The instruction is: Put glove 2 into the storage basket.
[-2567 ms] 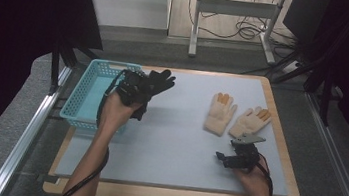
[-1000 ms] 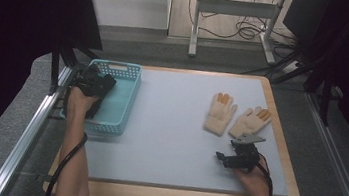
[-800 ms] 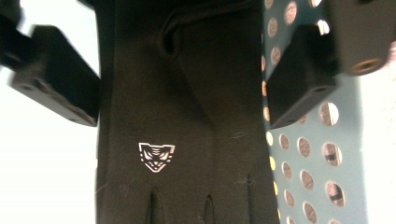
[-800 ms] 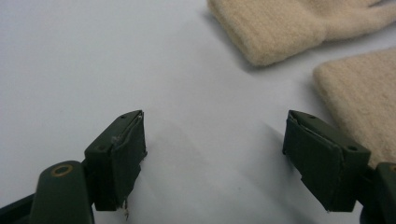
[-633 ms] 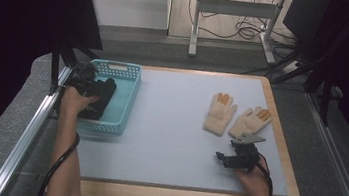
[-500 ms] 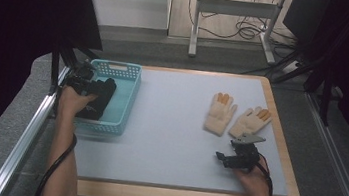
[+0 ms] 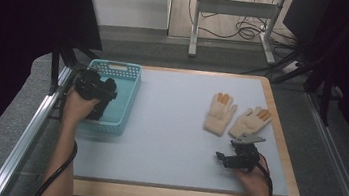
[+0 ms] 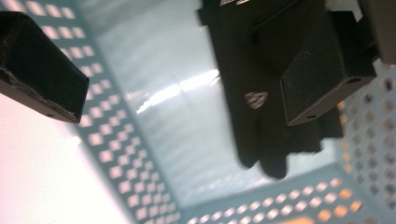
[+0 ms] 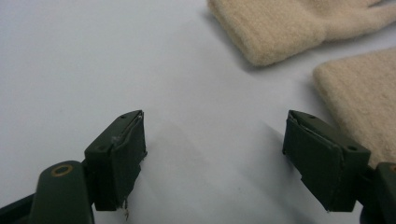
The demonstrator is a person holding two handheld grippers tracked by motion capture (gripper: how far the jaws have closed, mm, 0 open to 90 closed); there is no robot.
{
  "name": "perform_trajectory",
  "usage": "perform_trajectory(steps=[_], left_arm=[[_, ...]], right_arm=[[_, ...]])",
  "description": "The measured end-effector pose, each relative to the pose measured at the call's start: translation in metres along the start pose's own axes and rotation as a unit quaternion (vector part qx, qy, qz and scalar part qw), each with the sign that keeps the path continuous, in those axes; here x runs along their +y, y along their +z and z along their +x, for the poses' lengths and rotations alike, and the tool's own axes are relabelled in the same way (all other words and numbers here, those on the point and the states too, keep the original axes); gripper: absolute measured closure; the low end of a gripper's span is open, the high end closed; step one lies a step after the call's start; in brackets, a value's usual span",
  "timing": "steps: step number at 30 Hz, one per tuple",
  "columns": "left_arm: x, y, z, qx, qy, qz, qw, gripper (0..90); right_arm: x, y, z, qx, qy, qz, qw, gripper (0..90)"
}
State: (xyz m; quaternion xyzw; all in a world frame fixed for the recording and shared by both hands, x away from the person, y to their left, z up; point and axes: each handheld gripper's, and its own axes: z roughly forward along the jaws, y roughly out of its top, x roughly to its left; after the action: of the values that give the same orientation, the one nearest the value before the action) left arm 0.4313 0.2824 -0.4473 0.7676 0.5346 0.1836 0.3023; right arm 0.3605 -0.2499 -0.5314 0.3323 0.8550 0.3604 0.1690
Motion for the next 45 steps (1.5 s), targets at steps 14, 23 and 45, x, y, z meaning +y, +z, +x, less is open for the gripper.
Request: perform_trajectory(steps=[14, 23, 45], left_arm=[[0.003, -0.017, -0.062, -0.053, 0.054, -0.054, 0.9957, 0.5], [-0.005, -0.019, -0.101, -0.089, 0.083, -0.078, 0.9894, 0.2], [-0.062, 0.017, -0.176, -0.138, 0.150, -0.084, 0.9755, 0.0]], right_arm=[[0.000, 0.000, 0.000, 0.000, 0.001, 0.001, 1.0000, 20.9], [0.000, 0.000, 0.000, 0.000, 0.001, 0.001, 1.0000, 20.9], [0.000, 0.000, 0.000, 0.000, 0.000, 0.000, 1.0000, 20.9]])
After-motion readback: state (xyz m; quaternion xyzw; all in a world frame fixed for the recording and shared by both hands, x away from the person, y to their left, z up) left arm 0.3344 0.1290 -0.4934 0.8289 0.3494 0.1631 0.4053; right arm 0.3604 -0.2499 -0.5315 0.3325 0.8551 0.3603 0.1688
